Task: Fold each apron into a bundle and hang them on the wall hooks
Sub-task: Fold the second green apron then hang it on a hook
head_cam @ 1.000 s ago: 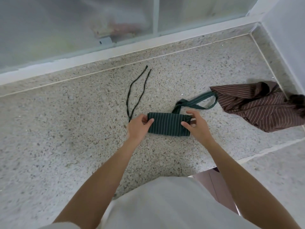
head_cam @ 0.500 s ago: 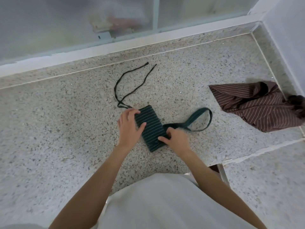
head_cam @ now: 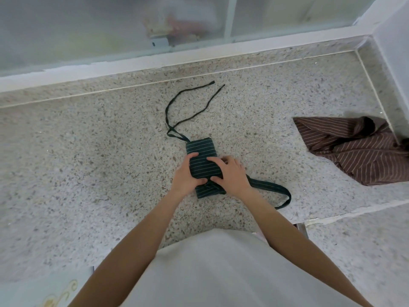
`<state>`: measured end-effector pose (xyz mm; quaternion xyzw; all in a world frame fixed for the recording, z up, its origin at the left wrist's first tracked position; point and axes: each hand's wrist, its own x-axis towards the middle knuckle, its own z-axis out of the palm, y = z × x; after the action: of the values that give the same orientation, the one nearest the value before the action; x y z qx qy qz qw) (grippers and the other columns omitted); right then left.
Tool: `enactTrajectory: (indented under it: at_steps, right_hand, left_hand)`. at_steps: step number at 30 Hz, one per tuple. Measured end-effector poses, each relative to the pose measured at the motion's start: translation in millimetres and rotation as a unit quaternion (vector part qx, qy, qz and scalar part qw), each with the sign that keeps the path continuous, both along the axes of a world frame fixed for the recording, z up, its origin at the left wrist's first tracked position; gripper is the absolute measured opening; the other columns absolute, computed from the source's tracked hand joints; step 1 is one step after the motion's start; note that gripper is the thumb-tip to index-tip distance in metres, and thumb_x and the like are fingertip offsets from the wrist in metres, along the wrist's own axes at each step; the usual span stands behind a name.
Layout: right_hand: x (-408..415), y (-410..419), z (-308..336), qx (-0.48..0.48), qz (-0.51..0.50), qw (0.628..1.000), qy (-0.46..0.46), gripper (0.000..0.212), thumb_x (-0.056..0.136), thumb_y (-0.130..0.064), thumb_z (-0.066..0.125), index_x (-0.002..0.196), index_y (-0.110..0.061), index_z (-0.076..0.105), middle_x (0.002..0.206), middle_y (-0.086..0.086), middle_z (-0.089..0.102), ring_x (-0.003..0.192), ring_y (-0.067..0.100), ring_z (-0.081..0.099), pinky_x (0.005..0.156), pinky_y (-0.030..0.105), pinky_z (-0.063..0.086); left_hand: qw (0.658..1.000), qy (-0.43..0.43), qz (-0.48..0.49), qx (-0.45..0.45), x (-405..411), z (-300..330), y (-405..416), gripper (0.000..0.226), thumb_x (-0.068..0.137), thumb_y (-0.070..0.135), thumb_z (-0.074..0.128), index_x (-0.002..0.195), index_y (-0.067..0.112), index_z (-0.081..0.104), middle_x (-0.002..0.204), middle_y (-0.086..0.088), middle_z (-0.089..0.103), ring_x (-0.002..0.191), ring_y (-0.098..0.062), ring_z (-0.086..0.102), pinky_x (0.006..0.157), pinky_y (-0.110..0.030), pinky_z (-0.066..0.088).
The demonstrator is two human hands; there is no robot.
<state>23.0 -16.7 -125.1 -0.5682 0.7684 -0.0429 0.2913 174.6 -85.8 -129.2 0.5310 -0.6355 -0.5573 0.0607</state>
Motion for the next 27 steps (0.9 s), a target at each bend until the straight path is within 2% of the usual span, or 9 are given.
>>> enactTrajectory:
  at_steps: [3,5,7,9,14,16,21,24,27]
  right_hand:
    - [-7.3,-5.8,1.5,0.001,-0.049,0.987,-0.153,0.074,0.080,-0.031,0.070,0.140,-0.041,0.028,0.127,0.010,0.047,0.114,0.029,0.046,0.097,0.042,0.037]
    - [-8.7,-8.8,5.5,-0.026,-0.067,0.966,-0.250,0.083,0.074,-0.019,0.075,0.141,-0.035,0.028,0.133,0.005,0.048,0.114,0.024,0.049,0.096,0.038,0.040]
    - [-5.3,-8.2,4.5,-0.076,-0.055,0.979,-0.180,0.083,0.072,-0.016,0.075,0.140,-0.032,0.031,0.130,0.002,0.053,0.109,0.025,0.050,0.096,0.041,0.040]
    - [-1.6,-5.1,6.4,-0.142,-0.037,0.988,-0.045,0.077,0.071,-0.016,0.076,0.138,-0.024,0.039,0.116,0.006,0.059,0.101,0.028,0.050,0.091,0.044,0.041]
    - [1.2,10.1,10.3,-0.281,0.024,0.941,0.187,0.048,0.067,-0.028,0.081,0.108,-0.014,0.062,0.089,0.004,0.066,0.089,0.026,0.054,0.088,0.037,0.035]
    - [-1.1,20.1,7.0,-0.293,0.036,0.936,0.194,0.043,0.069,-0.030,0.078,0.105,-0.014,0.061,0.094,0.006,0.063,0.095,0.026,0.048,0.093,0.040,0.033]
    - [-13.6,37.6,-3.7,-0.240,0.112,0.953,0.146,0.056,0.069,-0.048,0.068,0.110,-0.016,0.048,0.134,0.008,0.050,0.133,0.025,0.035,0.113,0.051,0.017]
    - [-19.2,35.3,-8.6,-0.183,0.112,0.972,0.101,0.067,0.063,-0.048,0.078,0.115,-0.017,0.048,0.130,0.001,0.056,0.131,0.020,0.043,0.114,0.047,0.012]
    - [-20.6,29.6,-13.4,-0.165,0.080,0.980,0.076,0.064,0.066,-0.044,0.077,0.119,-0.017,0.054,0.120,0.000,0.061,0.122,0.021,0.051,0.112,0.042,0.017]
  left_hand:
    - [0.996,0.064,0.055,0.033,-1.2,3.0,-1.2,0.079,0.064,-0.001,0.079,0.128,0.027,0.042,0.118,-0.003,0.058,0.108,-0.017,0.057,0.094,-0.041,0.049]
    - [0.995,0.085,0.058,0.020,-2.0,9.1,-0.2,0.077,0.066,-0.003,0.076,0.129,0.024,0.043,0.119,-0.003,0.057,0.109,-0.016,0.056,0.095,-0.035,0.048]
    - [0.997,0.037,0.006,-0.074,-3.2,15.2,-0.7,0.080,0.069,0.003,0.077,0.136,0.021,0.038,0.123,-0.002,0.055,0.110,-0.016,0.053,0.092,-0.025,0.043]
    - [0.976,-0.050,-0.070,-0.198,-4.2,17.1,-1.3,0.087,0.070,0.012,0.078,0.143,0.021,0.031,0.123,-0.006,0.054,0.110,-0.021,0.049,0.091,-0.027,0.038]
    - [0.920,-0.149,-0.126,-0.340,1.3,12.6,8.9,0.068,0.072,0.016,0.076,0.132,0.026,0.046,0.110,-0.007,0.053,0.103,-0.024,0.047,0.085,-0.040,0.049]
    - [0.907,-0.150,-0.122,-0.373,4.2,8.3,13.7,0.059,0.069,0.018,0.077,0.122,0.026,0.054,0.120,-0.006,0.047,0.110,-0.024,0.042,0.090,-0.040,0.046]
    - [0.890,-0.057,-0.225,-0.392,10.8,-10.1,8.6,0.055,0.066,0.015,0.076,0.116,0.017,0.055,0.138,0.003,0.048,0.131,-0.015,0.037,0.109,-0.038,0.026]
    - [0.905,-0.037,-0.268,-0.330,10.6,-13.9,-5.3,0.055,0.069,0.021,0.076,0.119,0.016,0.052,0.137,0.002,0.050,0.128,-0.016,0.044,0.113,-0.036,0.020]
    - [0.936,-0.016,-0.277,-0.215,5.6,-8.5,-20.9,0.052,0.069,0.022,0.076,0.114,0.021,0.051,0.126,0.003,0.056,0.113,-0.016,0.050,0.100,-0.034,0.037]
